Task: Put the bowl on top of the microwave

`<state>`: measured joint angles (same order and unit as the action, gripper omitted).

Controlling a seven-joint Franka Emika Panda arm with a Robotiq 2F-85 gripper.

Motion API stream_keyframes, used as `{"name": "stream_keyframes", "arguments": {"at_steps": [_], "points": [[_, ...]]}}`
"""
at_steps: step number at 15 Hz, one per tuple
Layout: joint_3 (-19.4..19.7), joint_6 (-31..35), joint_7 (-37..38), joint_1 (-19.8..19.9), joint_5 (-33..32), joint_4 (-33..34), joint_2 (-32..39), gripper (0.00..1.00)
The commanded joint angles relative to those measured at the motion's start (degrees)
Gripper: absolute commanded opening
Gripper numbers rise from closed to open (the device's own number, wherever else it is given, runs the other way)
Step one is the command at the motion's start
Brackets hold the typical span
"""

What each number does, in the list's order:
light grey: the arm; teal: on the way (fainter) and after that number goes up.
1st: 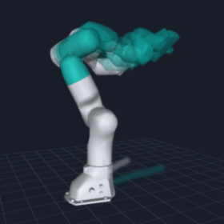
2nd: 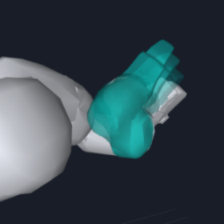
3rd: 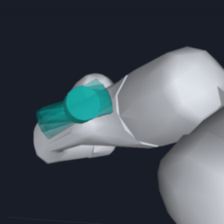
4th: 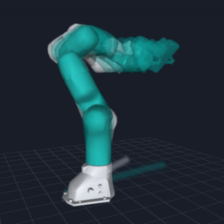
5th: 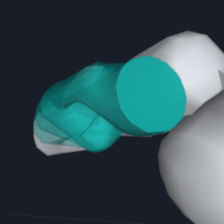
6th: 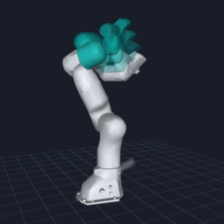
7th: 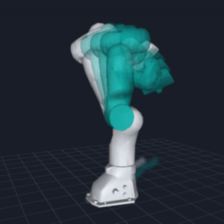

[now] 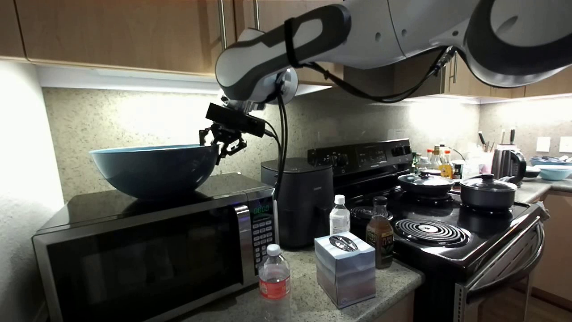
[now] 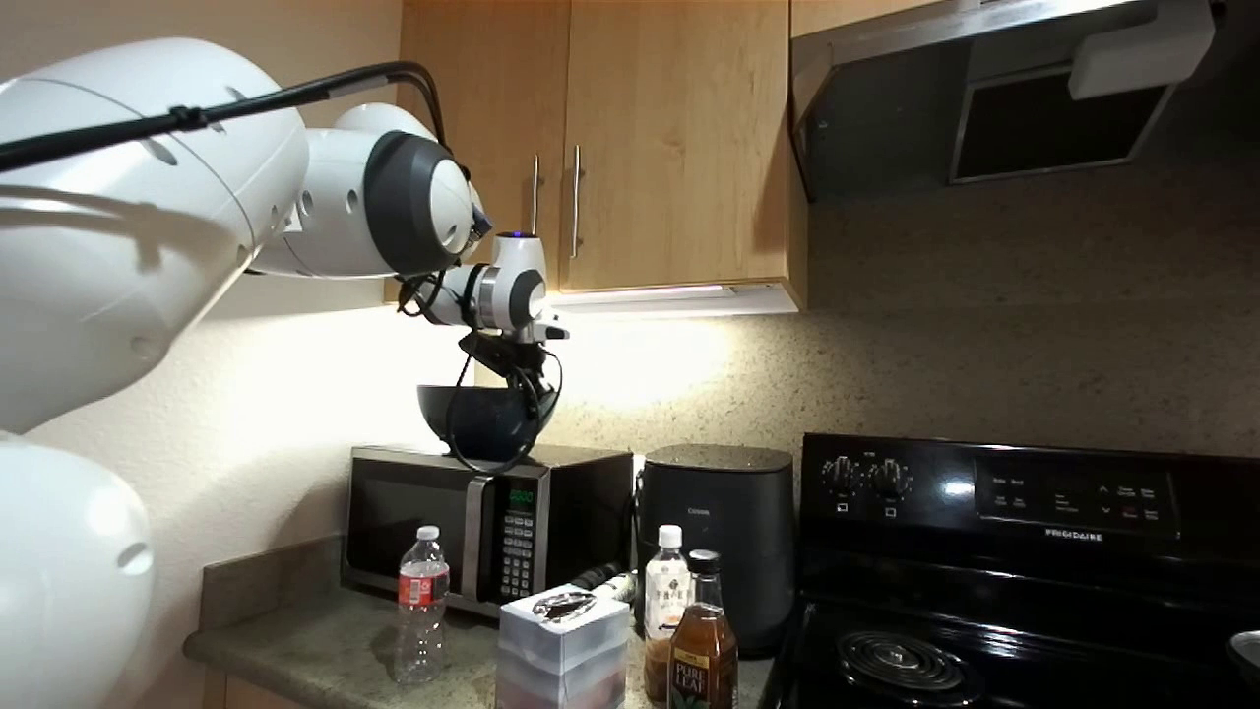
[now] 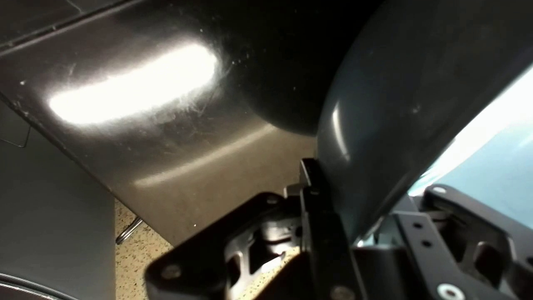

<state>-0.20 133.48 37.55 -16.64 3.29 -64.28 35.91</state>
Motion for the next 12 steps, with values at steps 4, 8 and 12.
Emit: {"name": "stream_keyframes", "arguments": {"at_steps": [4,8,12], "points": [[2.5,-1.5,3.8,-0.8,-1.2,3.3,1.7,0.52],[4.2,-0.4,6.0,-0.8,-1.1,2.4,0.0,0.77],[5.9,-0.5,7.8,-0.9,-1.1,2.2,-1.3,0.99]]}}
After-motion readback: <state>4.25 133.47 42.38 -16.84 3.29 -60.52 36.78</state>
